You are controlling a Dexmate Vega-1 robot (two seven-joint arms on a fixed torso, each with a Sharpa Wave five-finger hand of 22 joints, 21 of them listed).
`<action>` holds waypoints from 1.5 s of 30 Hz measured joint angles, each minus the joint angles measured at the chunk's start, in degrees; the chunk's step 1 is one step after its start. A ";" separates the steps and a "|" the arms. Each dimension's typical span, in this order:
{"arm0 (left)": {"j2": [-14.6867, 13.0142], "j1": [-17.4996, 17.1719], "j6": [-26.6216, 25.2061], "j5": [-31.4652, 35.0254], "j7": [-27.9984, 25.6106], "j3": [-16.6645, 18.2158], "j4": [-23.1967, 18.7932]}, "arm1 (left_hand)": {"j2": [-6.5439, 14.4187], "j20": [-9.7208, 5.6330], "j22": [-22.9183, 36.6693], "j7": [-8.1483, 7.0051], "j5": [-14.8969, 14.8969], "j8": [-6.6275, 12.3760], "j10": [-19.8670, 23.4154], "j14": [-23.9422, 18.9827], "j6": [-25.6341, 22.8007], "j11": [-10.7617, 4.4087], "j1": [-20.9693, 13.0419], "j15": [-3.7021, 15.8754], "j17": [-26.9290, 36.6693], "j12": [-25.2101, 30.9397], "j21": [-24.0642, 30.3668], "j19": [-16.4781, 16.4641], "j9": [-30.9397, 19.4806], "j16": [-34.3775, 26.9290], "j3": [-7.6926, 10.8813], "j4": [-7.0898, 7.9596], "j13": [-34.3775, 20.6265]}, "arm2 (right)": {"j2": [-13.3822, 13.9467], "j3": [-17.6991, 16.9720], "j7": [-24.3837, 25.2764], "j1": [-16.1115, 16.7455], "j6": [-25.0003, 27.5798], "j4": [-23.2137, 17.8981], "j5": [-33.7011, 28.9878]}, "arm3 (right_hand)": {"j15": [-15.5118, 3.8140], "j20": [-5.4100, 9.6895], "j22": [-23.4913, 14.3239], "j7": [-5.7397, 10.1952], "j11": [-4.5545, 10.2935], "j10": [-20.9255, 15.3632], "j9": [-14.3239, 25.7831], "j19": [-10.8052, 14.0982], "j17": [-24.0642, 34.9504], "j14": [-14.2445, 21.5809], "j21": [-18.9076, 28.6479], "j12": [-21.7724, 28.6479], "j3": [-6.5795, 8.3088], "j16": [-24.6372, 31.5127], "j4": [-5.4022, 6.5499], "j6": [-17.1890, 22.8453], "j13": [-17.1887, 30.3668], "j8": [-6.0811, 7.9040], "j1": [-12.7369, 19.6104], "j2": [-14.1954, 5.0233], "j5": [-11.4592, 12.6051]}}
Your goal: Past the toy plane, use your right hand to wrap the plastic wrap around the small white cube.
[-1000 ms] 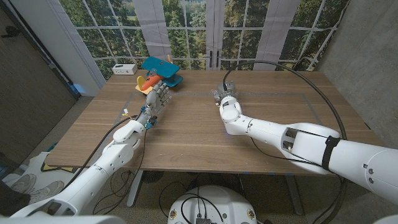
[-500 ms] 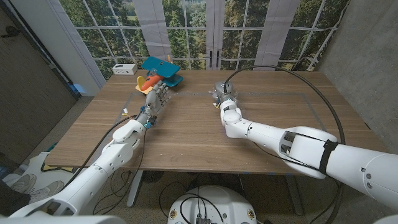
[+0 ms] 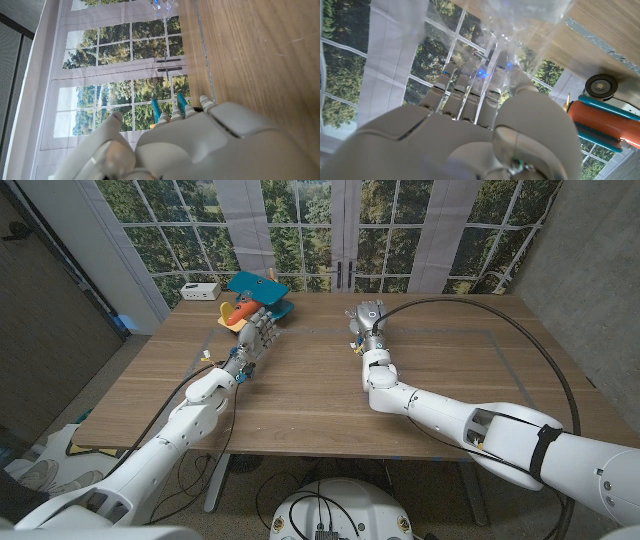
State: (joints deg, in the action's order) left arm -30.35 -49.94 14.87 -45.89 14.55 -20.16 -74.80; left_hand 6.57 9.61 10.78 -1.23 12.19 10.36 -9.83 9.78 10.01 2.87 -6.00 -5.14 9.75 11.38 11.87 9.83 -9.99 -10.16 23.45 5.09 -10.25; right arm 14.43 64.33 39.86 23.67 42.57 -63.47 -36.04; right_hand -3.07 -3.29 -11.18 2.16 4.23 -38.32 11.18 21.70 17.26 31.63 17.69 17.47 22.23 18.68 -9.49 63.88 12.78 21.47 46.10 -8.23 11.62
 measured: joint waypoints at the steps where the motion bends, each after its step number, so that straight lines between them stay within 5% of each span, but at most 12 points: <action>1: 0.00 0.00 0.00 0.01 0.04 0.00 0.00 | 0.00 0.00 0.00 0.00 0.00 0.00 0.00 0.00 0.00 0.00 0.00 0.00 0.01 0.00 0.00 0.00 0.00 0.00 0.00 0.00 0.00 | 0.08 -0.03 0.00 0.07 0.00 -0.19 0.00 | 0.00 0.00 0.00 0.00 0.08 -0.08 0.00 0.00 0.00 0.00 0.00 0.00 0.00 0.00 0.00 0.00 0.00 0.00 0.00 0.00 0.00; 14: 1.24 2.08 0.10 0.31 2.04 -0.84 2.61 | -0.17 0.00 0.00 0.00 0.00 0.00 0.00 0.00 0.00 0.00 -0.17 0.01 0.01 0.00 0.00 0.00 0.00 0.00 0.23 -0.23 0.00 | 4.38 -0.82 -1.42 5.40 5.80 -10.10 -2.63 | 0.00 -0.31 0.00 -0.32 0.48 -0.48 0.09 0.31 -0.27 0.62 0.00 0.00 0.21 0.00 0.21 0.32 -0.28 0.41 -0.39 0.39 -0.04; 29: 1.62 2.56 0.32 0.44 2.72 -1.16 3.30 | -0.01 0.00 0.00 0.00 0.00 0.00 -0.27 0.21 0.00 0.26 -0.47 -0.20 -0.15 0.00 0.00 0.00 0.00 0.00 0.24 -0.23 0.00 | 3.93 -3.92 0.76 9.43 9.67 -13.30 -2.72 | -0.31 -1.02 -0.01 -0.97 -0.26 -1.79 0.16 -0.41 0.11 1.74 0.00 0.00 0.05 0.00 1.23 -0.76 -0.09 0.38 -2.31 2.23 -1.04; 39: 1.94 2.89 0.34 0.50 3.03 -1.31 3.76 | 0.00 0.00 0.00 0.00 0.00 0.00 0.00 0.21 0.00 0.64 -0.47 -0.19 -0.15 0.00 0.00 0.00 0.00 0.00 0.48 -0.46 0.00 | 3.34 -4.54 0.97 9.93 11.14 -14.05 -1.89 | 0.29 -2.04 -0.16 2.45 -1.38 4.92 0.16 -1.44 1.63 -0.76 0.00 -3.18 -0.97 0.00 1.61 -14.23 0.95 -5.62 -4.70 3.31 -1.04; 45: 1.90 2.51 0.44 0.50 2.78 -1.21 3.51 | 0.00 0.00 0.00 0.00 0.00 0.00 0.00 0.21 0.00 0.63 -0.47 -0.19 -0.15 0.00 0.00 0.00 0.00 0.00 0.48 -0.46 0.00 | 1.69 -4.54 1.71 8.84 10.34 -11.51 -0.95 | 0.30 -2.04 -0.16 2.56 -1.47 5.40 0.16 -1.44 1.77 -0.76 0.00 -3.50 -1.09 0.00 0.79 -15.30 1.22 -6.04 -4.15 3.87 -1.04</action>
State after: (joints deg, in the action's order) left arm -28.45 -47.43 15.31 -45.39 17.32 -21.37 -71.30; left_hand 6.57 9.61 10.79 -1.23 12.19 10.36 -9.83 9.99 10.01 3.50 -6.47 -5.33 9.60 11.38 11.87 9.83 -9.99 -10.16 23.93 4.63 -10.25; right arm 16.12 59.79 41.57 32.51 52.91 -74.98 -36.99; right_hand -2.77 -5.33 -11.35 4.72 2.76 -32.92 11.34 20.26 19.03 30.87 17.69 13.97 21.14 18.68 -8.71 48.59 14.00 15.44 41.95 -4.37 10.58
